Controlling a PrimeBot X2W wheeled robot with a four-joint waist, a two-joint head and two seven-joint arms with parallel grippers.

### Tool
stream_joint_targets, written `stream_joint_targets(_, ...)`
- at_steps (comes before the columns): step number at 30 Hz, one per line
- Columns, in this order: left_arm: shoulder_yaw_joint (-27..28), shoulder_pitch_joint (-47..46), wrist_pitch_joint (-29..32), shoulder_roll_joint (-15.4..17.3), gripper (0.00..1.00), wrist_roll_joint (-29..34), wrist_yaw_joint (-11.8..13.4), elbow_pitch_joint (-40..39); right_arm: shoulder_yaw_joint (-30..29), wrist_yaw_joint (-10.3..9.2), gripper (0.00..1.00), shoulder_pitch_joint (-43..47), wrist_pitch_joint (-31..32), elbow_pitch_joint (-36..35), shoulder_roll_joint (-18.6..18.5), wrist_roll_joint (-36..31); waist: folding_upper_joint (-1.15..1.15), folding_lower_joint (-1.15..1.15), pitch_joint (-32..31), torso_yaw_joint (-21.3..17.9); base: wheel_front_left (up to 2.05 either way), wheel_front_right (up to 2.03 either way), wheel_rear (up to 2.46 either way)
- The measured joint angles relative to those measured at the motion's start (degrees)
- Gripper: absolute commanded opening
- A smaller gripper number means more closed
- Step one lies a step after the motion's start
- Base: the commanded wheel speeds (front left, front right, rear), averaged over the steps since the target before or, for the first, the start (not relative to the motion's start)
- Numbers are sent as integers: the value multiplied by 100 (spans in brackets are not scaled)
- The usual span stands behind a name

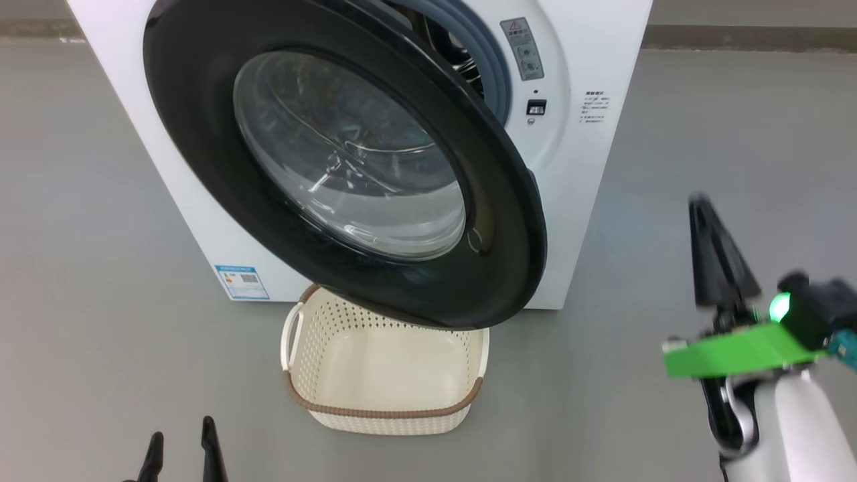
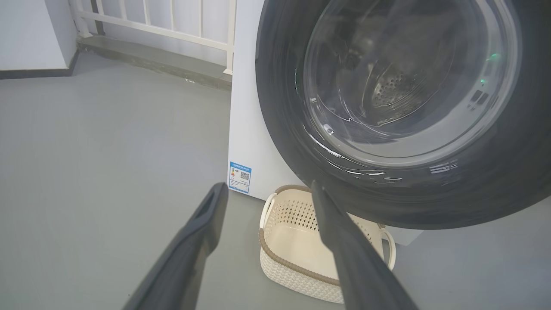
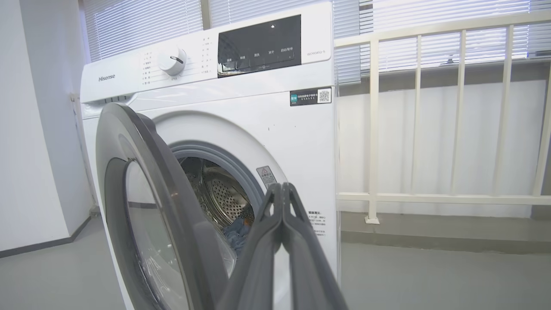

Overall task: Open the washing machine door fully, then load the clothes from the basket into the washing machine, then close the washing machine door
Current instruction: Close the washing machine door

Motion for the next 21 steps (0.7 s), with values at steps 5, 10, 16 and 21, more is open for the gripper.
stream_joint_targets(5,-60,-20,0,0,100,-2,0,-4,813,0,0,-594,-1,-605,-54,111,0,1,122,71,0,0,0)
stream_joint_targets(10,-204,-100,-1,-1,100,-12,7,1,2075,0,0,-756,-1,-402,-64,152,0,0,256,207,0,0,0)
stream_joint_targets(16,-346,-253,0,-4,100,-74,41,8,2538,0,0,-756,-1,287,-69,126,0,1,451,379,0,0,0)
stream_joint_targets(21,-458,-421,0,-8,100,-141,58,26,2303,0,0,-792,-1,818,-87,57,0,1,738,555,0,0,0)
